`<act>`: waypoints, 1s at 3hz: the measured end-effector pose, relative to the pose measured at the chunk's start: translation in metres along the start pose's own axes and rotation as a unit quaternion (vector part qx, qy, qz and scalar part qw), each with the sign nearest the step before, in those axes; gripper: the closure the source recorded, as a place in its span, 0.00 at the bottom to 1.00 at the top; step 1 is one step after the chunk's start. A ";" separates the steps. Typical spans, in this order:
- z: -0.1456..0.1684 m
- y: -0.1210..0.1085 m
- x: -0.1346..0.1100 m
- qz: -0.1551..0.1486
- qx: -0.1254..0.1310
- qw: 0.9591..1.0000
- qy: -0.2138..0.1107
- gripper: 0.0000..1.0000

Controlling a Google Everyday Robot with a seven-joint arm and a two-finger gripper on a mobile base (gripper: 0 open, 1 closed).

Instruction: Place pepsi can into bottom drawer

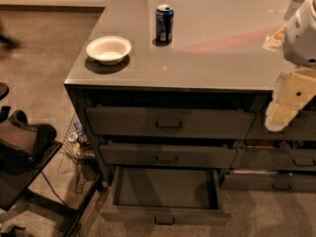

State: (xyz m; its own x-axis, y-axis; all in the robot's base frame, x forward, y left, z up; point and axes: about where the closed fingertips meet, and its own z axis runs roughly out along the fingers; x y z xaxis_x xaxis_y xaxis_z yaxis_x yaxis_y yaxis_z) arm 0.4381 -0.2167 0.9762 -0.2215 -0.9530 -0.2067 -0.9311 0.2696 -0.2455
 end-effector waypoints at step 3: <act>0.017 -0.037 0.005 0.056 0.013 0.997 -0.047 0.00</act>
Offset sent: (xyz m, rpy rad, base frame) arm 0.0372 -0.0088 -0.0113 0.1263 -0.0277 -0.0742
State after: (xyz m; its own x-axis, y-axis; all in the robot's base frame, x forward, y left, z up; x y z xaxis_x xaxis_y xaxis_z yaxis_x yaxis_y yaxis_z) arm 0.4764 -0.2291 0.9678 -0.2948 -0.9000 -0.3211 -0.8939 0.3786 -0.2402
